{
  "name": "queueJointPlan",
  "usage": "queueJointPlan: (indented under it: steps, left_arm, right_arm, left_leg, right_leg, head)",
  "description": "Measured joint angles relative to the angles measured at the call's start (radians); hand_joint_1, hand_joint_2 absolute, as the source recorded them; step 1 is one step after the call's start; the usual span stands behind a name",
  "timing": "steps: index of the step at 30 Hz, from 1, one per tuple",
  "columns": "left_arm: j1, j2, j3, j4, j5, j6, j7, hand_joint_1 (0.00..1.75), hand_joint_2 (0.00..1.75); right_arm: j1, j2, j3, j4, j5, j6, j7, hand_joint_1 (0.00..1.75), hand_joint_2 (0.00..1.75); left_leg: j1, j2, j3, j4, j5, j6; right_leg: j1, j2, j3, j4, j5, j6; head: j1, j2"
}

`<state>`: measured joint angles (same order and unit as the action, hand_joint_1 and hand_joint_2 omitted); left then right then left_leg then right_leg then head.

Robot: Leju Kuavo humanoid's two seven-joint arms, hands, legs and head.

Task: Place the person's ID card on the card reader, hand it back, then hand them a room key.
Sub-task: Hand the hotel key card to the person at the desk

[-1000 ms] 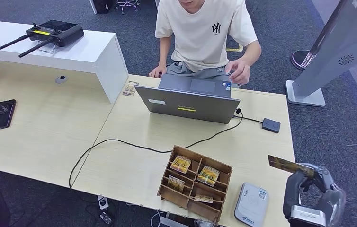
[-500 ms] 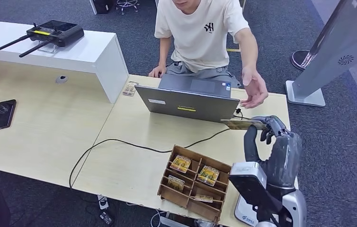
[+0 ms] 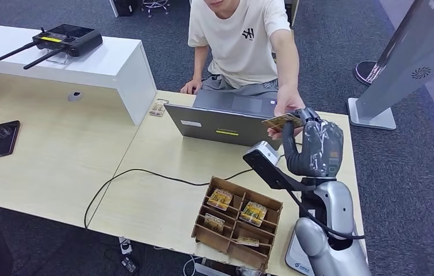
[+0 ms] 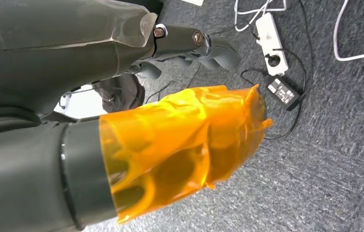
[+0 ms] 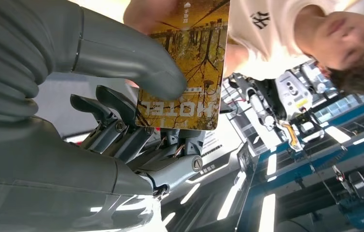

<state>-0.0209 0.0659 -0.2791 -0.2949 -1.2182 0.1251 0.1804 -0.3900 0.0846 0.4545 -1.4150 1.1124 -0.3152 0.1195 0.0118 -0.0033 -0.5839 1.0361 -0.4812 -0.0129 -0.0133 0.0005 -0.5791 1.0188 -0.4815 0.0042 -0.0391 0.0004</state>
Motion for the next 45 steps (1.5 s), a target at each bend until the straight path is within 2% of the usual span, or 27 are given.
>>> queueJointPlan:
  steps: [3,4,6,8,10,16,23,31,37,39,42,45]
  left_arm:
    - [-0.001,0.002,-0.009,-0.012,-0.003,-0.009,-0.001,0.00,0.00]
    - [-0.001,0.002,-0.011,-0.014,-0.004,-0.010,-0.002,0.00,0.00]
    - [-0.001,0.002,-0.013,-0.016,-0.004,-0.010,-0.002,0.00,0.00]
    - [-0.001,0.002,-0.013,-0.018,-0.003,-0.010,-0.002,0.00,0.00]
    - [0.000,0.003,-0.013,-0.020,-0.002,-0.010,-0.002,0.00,0.00]
    - [0.003,0.003,-0.013,-0.021,0.003,-0.004,-0.002,0.00,0.00]
    - [0.035,0.002,-0.011,-0.021,0.028,0.032,0.007,0.00,0.00]
    - [0.111,0.000,0.016,-0.052,0.057,0.068,0.041,0.00,0.00]
    - [0.225,-0.001,0.070,-0.217,0.039,-0.052,0.101,0.00,0.00]
    - [0.261,-0.003,0.093,-0.278,0.031,-0.075,0.108,0.00,0.00]
    - [0.291,-0.005,0.115,-0.336,0.027,-0.083,0.111,0.00,0.00]
    - [0.304,-0.006,0.126,-0.367,0.024,-0.088,0.111,0.00,0.00]
  right_arm:
    - [-0.026,-0.004,-0.003,0.058,0.034,-0.010,0.005,1.75,1.75]
    - [-0.031,-0.005,-0.005,0.073,0.042,-0.014,0.006,1.69,1.75]
    - [-0.037,-0.009,-0.008,0.096,0.054,-0.023,0.007,0.99,1.75]
    - [-0.037,-0.014,-0.010,0.113,0.066,-0.032,0.011,0.17,1.75]
    - [-0.031,-0.019,-0.011,0.127,0.078,-0.039,0.015,0.00,1.75]
    - [0.003,-0.027,-0.029,0.155,0.080,-0.060,0.016,0.00,1.75]
    - [0.105,-0.024,-0.062,0.105,-0.069,-0.101,-0.058,0.00,1.75]
    - [0.299,0.010,-0.077,-0.090,-0.382,-0.123,-0.188,0.00,1.75]
    - [0.440,0.022,-0.077,-0.202,-0.714,-0.067,-0.261,0.00,1.75]
    - [0.476,0.022,-0.077,-0.226,-0.770,-0.054,-0.270,0.00,1.75]
    - [0.505,0.022,-0.077,-0.249,-0.789,-0.050,-0.274,0.00,1.75]
    - [0.516,0.022,-0.077,-0.262,-0.799,-0.049,-0.274,0.00,0.44]
  left_leg:
    - [0.000,0.000,0.000,0.000,0.000,0.000]
    - [0.000,0.000,0.000,0.000,0.000,0.000]
    - [0.000,0.000,0.000,0.000,0.000,0.000]
    - [0.000,0.000,0.000,0.000,0.000,0.000]
    - [0.000,0.000,0.000,0.000,0.000,0.000]
    - [0.000,0.000,0.000,0.000,0.000,0.000]
    - [0.000,0.000,-0.001,0.000,-0.001,0.000]
    - [0.000,0.000,-0.001,-0.001,-0.003,-0.001]
    - [0.000,0.000,-0.001,-0.001,-0.003,-0.001]
    - [0.000,0.000,-0.002,-0.001,-0.003,0.000]
    - [0.000,0.000,-0.002,-0.001,-0.003,0.000]
    - [0.000,0.000,-0.001,-0.001,-0.003,0.000]
  right_leg:
    - [0.000,0.000,0.000,0.000,0.000,0.000]
    - [0.000,0.000,0.000,0.000,0.000,0.000]
    - [0.000,0.001,-0.001,0.000,0.000,0.000]
    - [0.000,0.001,-0.001,0.000,0.000,0.000]
    - [0.000,0.001,-0.001,0.000,0.000,0.000]
    - [0.000,0.001,-0.001,0.000,0.000,0.000]
    - [0.000,0.001,-0.001,0.000,0.000,0.000]
    - [0.000,0.001,-0.002,-0.001,-0.002,0.000]
    - [0.000,0.001,-0.002,-0.001,-0.003,0.000]
    - [0.000,0.001,-0.002,-0.001,-0.003,0.000]
    - [0.000,0.000,-0.002,-0.001,-0.003,0.000]
    - [0.000,0.000,-0.002,-0.001,-0.003,0.000]
  head:
    - [0.000,0.000]
    - [0.000,0.000]
    - [0.000,0.000]
    - [0.000,0.000]
    - [0.000,0.000]
    - [0.000,0.000]
    - [0.000,0.000]
    - [0.000,0.000]
    - [0.000,0.000]
    - [0.000,0.000]
    - [0.000,0.000]
    - [0.000,0.000]
